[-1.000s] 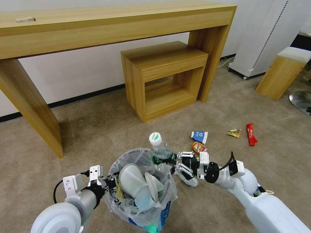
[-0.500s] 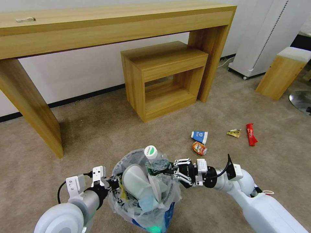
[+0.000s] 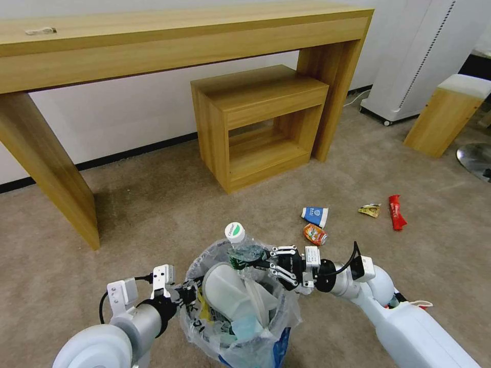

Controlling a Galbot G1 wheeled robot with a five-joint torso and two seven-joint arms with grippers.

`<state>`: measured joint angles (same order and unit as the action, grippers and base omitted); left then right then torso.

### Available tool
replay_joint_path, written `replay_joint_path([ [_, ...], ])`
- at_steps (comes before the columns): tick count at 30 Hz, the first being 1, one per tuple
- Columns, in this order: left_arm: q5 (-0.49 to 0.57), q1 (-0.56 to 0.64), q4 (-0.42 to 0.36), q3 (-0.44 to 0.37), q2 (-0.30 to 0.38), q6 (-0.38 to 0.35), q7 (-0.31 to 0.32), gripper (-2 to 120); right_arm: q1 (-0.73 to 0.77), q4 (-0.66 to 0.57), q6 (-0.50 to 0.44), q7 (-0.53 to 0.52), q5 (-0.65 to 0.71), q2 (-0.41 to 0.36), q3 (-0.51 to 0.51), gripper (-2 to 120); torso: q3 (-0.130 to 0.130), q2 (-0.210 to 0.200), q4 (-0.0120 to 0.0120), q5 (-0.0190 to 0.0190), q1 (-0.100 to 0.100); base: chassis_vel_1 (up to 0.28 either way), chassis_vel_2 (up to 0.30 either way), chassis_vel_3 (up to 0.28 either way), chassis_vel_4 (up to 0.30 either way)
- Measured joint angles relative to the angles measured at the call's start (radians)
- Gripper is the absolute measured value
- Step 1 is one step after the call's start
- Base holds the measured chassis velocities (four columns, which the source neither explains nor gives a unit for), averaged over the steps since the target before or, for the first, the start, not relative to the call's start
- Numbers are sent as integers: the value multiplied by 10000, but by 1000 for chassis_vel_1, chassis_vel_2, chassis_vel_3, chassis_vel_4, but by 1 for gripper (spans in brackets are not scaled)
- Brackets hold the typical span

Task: Pick up the trash bin and place the garbage on the floor into it.

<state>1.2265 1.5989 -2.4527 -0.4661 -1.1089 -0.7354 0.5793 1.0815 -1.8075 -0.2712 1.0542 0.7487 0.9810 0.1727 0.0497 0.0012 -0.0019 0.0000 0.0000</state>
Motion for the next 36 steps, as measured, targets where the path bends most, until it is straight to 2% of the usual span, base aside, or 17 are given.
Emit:
replay_joint_path([
  [8,-24,-29,18,120,50,-3,-10,1,-24,31,-63,-171,-8,-27,-5,7,0,0,0,0,0,0,0,0,0],
  [11,-28,-59,47,124,55,-4,-19,1,-30,16,-70,-266,-5,-57,5,14,0,0,0,0,0,0,0,0,0],
  [14,-45,-116,107,124,59,-3,-28,1,-56,-11,-82,-338,18,-89,5,27,0,0,0,-1,0,0,0,0,0],
  [15,-45,-116,107,124,59,-3,-28,1,-56,-11,-82,-338,18,-89,5,27,0,0,0,-1,0,0,0,0,0],
  [17,-52,-157,146,121,63,-3,-37,1,-61,-25,-84,-334,38,-108,5,39,0,0,0,0,0,0,0,0,0],
  [19,-53,-172,160,116,65,-4,-39,1,-61,-33,-85,-330,47,-114,5,41,0,0,0,0,0,0,0,0,0],
  [22,-54,-252,218,62,76,-4,-53,1,-63,-82,-86,-226,76,-154,4,59,0,0,0,0,0,0,0,0,0],
  [23,-54,-252,218,62,76,-4,-53,1,-63,-82,-86,-226,76,-154,4,59,0,0,0,0,0,0,0,0,0],
  [26,-52,-352,276,-27,93,-3,-81,1,-46,-126,-86,-91,85,-198,44,72,0,0,0,-1,0,0,0,0,0],
  [27,-52,-352,276,-27,93,-3,-81,1,-46,-126,-86,-91,85,-198,44,72,0,0,0,-1,0,0,0,0,0],
  [30,-25,-425,303,-155,116,-4,-131,1,24,-164,-86,37,85,-261,112,87,0,0,0,0,0,0,0,0,0],
  [31,-25,-425,303,-155,116,-4,-131,1,24,-164,-86,37,85,-261,112,87,0,0,0,0,0,0,0,0,0],
  [34,-14,-468,320,-249,126,-3,-193,1,110,-223,-86,133,82,-316,188,99,0,0,0,0,0,0,0,0,0],
  [36,-8,-484,330,-290,127,-3,-202,1,142,-254,-86,139,83,-335,211,100,0,0,0,0,0,0,0,0,0],
])
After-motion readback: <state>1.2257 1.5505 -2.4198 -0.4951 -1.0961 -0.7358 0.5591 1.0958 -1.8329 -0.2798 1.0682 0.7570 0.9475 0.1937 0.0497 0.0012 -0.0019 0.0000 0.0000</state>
